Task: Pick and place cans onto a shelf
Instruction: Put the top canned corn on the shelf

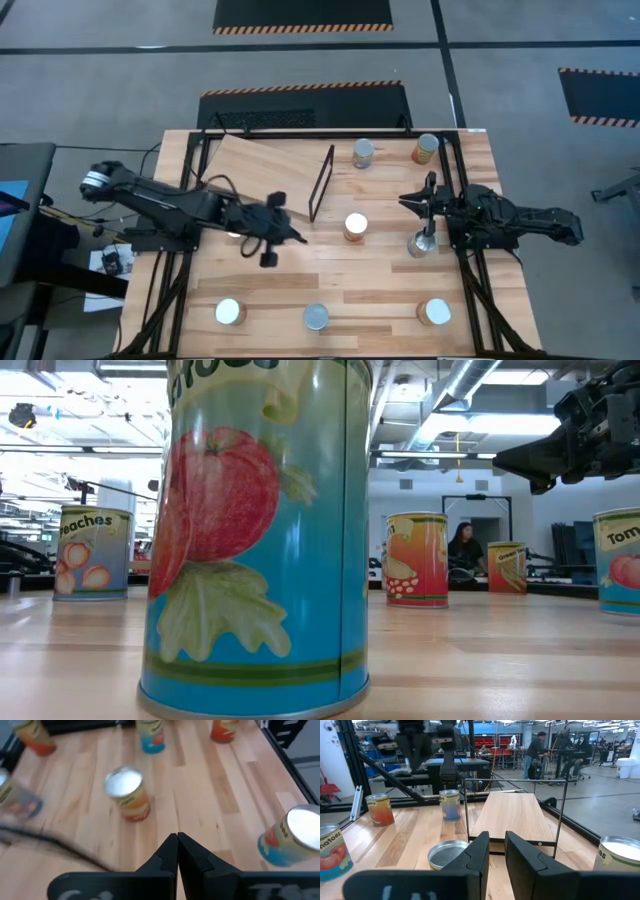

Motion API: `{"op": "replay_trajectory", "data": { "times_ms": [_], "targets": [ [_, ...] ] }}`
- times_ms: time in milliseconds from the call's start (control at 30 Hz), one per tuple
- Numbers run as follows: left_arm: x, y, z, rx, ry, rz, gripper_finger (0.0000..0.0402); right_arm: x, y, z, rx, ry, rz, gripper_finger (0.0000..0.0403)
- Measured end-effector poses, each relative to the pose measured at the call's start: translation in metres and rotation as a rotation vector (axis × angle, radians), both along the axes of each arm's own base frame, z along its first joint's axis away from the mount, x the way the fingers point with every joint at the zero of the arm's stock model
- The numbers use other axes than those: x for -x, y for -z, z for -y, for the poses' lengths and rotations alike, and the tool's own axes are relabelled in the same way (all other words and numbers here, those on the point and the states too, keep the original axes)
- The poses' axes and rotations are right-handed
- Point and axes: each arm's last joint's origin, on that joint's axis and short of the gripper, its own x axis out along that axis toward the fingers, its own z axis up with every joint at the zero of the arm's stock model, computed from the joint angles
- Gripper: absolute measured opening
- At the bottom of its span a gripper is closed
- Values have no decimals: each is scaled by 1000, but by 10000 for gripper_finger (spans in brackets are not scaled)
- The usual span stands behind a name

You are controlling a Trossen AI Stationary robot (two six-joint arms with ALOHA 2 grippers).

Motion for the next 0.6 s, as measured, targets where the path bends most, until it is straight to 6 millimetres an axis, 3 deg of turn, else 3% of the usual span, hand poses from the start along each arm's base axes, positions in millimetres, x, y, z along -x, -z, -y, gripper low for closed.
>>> {"op": "replay_trajectory", "data": {
  "times_ms": [367, 600],
  "targets": [
    [-80, 19, 16, -42, 32, 69, 1, 0, 0, 0, 0, 0, 0, 87],
    [-118, 42, 19, -116, 1, 21, 43, 0, 0, 0, 0, 0, 0, 87]
  ]
}}
